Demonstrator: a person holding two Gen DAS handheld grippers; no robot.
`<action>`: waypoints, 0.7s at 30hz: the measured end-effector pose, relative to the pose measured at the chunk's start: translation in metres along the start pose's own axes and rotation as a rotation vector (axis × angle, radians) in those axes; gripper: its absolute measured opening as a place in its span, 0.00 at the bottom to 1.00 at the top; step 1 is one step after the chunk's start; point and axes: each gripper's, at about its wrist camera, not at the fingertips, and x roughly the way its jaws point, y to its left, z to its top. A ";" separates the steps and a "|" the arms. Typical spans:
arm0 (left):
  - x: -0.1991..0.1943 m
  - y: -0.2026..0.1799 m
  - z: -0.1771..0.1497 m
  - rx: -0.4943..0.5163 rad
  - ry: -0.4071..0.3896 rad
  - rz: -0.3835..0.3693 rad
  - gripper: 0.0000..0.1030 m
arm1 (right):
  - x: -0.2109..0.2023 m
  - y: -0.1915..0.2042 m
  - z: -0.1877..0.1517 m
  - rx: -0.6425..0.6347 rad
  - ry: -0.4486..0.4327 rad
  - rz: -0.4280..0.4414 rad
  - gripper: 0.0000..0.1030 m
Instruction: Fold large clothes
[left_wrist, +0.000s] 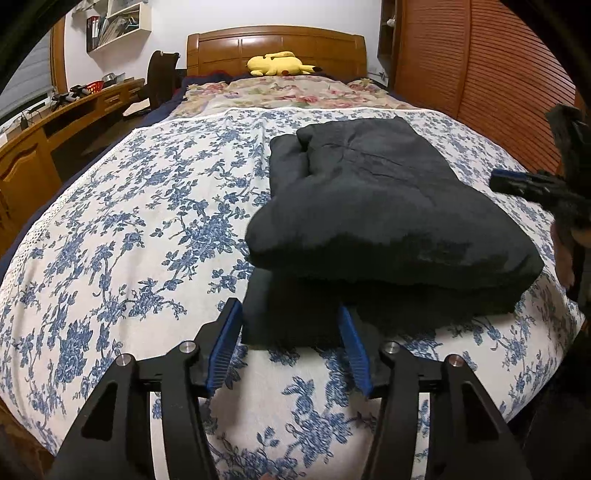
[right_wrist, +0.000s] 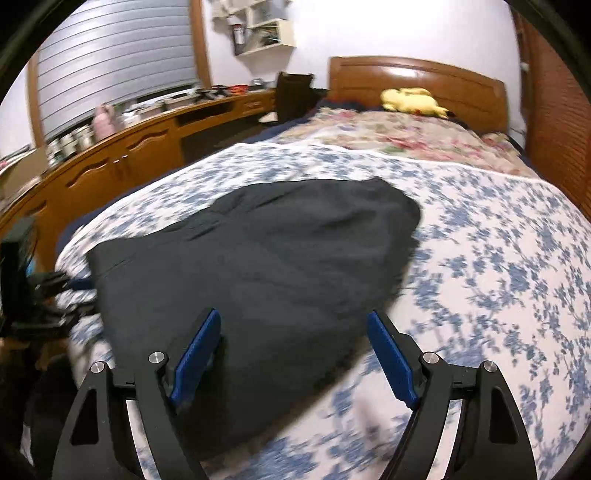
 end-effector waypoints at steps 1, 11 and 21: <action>0.000 0.001 0.000 -0.001 -0.001 -0.002 0.53 | 0.005 -0.006 0.004 0.004 0.006 -0.013 0.80; 0.001 0.011 -0.002 -0.001 -0.006 -0.004 0.54 | 0.083 -0.054 0.055 0.085 0.085 -0.044 0.80; 0.009 0.020 -0.005 -0.008 0.020 0.005 0.55 | 0.158 -0.067 0.087 0.131 0.157 -0.022 0.83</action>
